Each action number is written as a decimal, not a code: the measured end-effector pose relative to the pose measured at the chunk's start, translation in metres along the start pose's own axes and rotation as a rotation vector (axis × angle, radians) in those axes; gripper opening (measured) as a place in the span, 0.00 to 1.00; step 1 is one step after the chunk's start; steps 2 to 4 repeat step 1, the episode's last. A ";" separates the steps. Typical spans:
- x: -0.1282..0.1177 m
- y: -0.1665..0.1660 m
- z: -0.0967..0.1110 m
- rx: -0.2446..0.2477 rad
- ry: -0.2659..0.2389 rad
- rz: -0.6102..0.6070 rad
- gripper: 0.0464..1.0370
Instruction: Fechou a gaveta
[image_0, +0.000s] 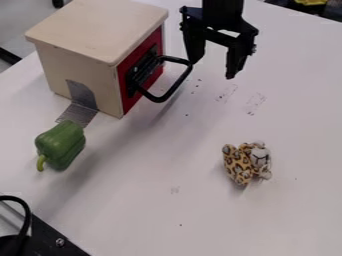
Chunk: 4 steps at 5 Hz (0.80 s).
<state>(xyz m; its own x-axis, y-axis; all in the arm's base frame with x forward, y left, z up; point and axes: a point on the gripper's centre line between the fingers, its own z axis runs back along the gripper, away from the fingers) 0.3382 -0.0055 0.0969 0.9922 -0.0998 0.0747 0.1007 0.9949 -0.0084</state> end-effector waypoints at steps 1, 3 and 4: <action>-0.004 -0.003 0.008 -0.013 -0.012 0.008 0.96; -0.004 -0.003 0.008 -0.013 -0.012 0.008 0.96; -0.004 -0.003 0.008 -0.013 -0.012 0.008 0.96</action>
